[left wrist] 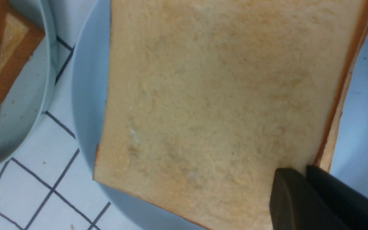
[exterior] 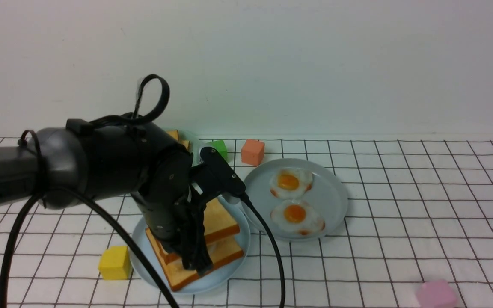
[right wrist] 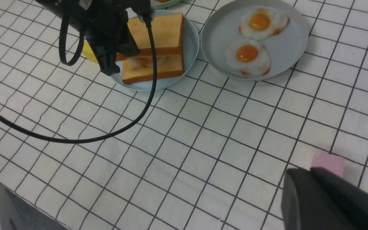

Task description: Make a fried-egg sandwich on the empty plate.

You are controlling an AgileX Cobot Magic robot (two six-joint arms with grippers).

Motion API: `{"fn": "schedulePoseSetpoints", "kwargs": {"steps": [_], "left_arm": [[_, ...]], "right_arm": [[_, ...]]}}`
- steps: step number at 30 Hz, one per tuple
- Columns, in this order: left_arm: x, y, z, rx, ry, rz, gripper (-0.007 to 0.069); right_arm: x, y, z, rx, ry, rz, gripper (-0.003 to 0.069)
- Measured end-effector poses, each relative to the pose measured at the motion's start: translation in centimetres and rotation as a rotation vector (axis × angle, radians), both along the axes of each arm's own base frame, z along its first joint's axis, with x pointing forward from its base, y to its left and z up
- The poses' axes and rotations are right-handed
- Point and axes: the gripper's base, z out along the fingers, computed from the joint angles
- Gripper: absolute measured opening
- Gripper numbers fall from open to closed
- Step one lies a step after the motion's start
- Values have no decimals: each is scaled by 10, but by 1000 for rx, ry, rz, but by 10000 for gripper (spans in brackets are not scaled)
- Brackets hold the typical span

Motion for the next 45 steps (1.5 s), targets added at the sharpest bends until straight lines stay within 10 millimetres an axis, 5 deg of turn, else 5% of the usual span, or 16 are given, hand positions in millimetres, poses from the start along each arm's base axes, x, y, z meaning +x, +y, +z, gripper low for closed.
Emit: {"fn": "schedulePoseSetpoints", "kwargs": {"steps": [8, 15, 22, 26, 31, 39, 45], "left_arm": [[-3, 0, -1, -14, 41, 30, 135], [-4, 0, -1, -9, 52, 35, 338], [-15, 1, 29, -121, 30, 77, 344], [-54, 16, 116, -409, -111, 142, 193], [-117, 51, 159, -627, -237, 142, -13], [-209, 109, 122, -982, -440, 187, -13], [-240, 138, 83, -1161, -664, 203, -13]], "right_arm": [[0, 0, 0, 1, 0, 0, 64], [0, 0, 0, 1, 0, 0, 73], [1, -1, 0, -15, -7, -8, 81], [2, -4, -1, -48, -23, -27, 83], [1, -5, -3, -69, 0, -27, 83], [-15, -14, -20, -49, 31, -60, 83], [-33, -27, -42, 4, -11, -135, 83]]}}
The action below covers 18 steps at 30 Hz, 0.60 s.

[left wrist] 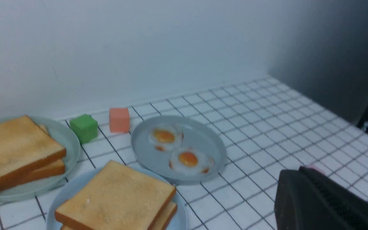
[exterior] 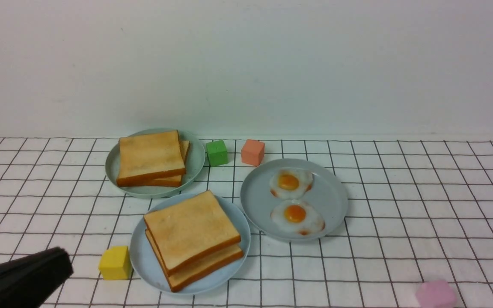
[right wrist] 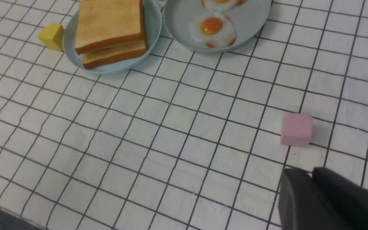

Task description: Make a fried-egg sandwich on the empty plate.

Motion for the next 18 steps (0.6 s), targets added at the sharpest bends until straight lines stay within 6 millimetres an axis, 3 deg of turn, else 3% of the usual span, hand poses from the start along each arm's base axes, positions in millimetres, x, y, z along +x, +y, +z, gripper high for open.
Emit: {"fn": "schedulePoseSetpoints", "kwargs": {"steps": [4, 10, 18], "left_arm": [[-7, 6, -16, -33, -47, 19, -13], [-4, 5, -39, 2, 6, 20, -13], [-4, 4, -49, 26, 41, 13, -13]], "right_arm": [[-8, -4, -16, 36, -41, -14, 83], [-5, -2, -29, 83, -84, -21, 80], [-3, -1, -39, 84, -35, -28, 76]]}}
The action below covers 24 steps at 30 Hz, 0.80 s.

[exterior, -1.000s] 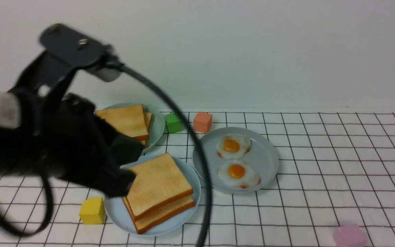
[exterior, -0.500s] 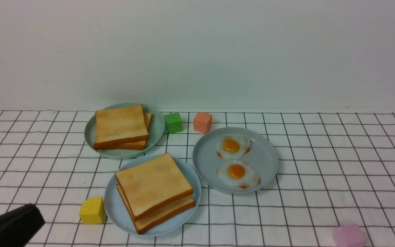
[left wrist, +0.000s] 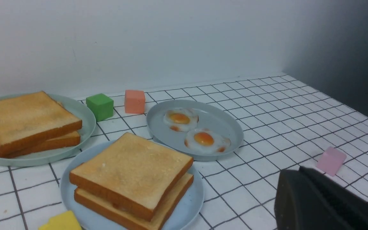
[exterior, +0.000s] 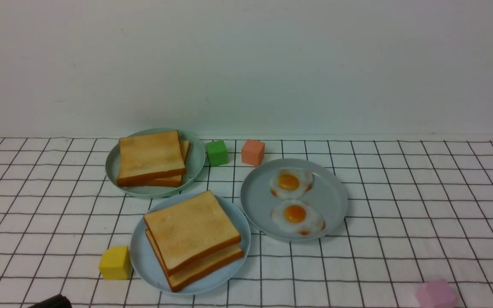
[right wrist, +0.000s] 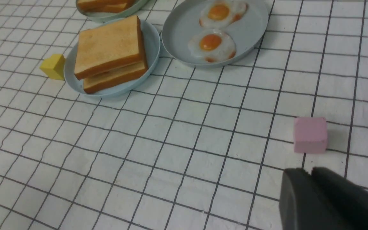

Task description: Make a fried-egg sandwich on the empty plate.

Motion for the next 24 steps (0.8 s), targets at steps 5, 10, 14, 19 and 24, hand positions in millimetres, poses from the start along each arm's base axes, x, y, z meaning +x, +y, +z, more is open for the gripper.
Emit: {"fn": "schedulePoseSetpoints", "kwargs": {"steps": [5, 10, 14, 19, 24], "left_arm": [[0, 0, -1, 3, 5, -2, -13], [0, 0, -1, 4, 5, -3, -13], [0, 0, -1, 4, 6, -3, -13], [0, 0, -1, 5, 7, -3, -13], [0, 0, -1, 5, 7, -3, -13]], "right_arm": [[-1, 0, -1, -6, 15, 2, 80], [-1, -1, -1, -7, -3, -6, 79], [5, -3, -11, 21, -129, -106, -3], [20, -8, -61, -43, -285, -249, -12], [20, -9, -125, -38, -300, -307, -12]]}}
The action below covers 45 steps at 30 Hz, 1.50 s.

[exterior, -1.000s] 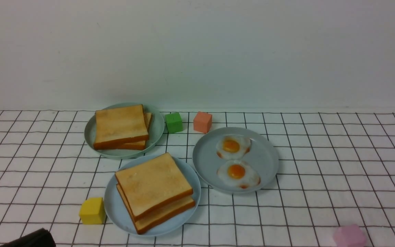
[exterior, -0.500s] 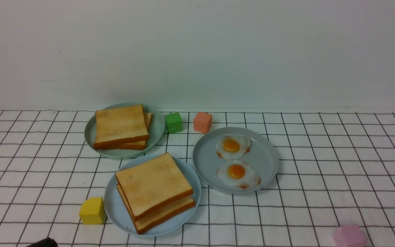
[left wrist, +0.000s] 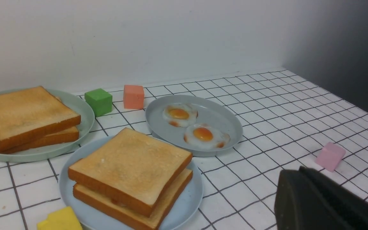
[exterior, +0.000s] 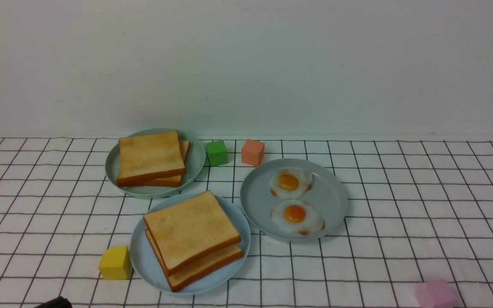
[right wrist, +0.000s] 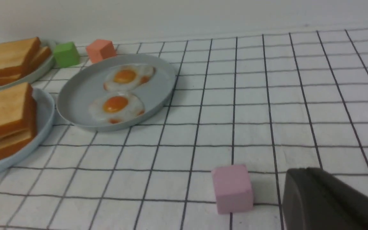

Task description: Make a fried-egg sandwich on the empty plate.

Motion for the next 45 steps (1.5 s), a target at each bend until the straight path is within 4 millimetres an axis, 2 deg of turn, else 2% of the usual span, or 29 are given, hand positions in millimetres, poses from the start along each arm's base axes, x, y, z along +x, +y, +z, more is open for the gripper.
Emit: {"fn": "schedulePoseSetpoints", "kwargs": {"steps": [1, 3, 36, 42, 45], "left_arm": [[0, 0, 0, 0, 0, 0, -13], [0, 0, -1, 2, 3, -1, -13], [1, 0, -6, 3, 9, 7, -2], [4, 13, -9, -23, -21, 197, -13], [-3, 28, -15, -7, 5, 399, -13]], "right_arm": [[0, 0, -13, -2, 20, 0, -12], [0, 0, -21, 3, 39, 3, -12], [0, 2, -21, 49, 37, 9, 0], [0, 2, -21, 49, 37, 9, 4], [0, 2, -21, 49, 37, 9, 7]]}}
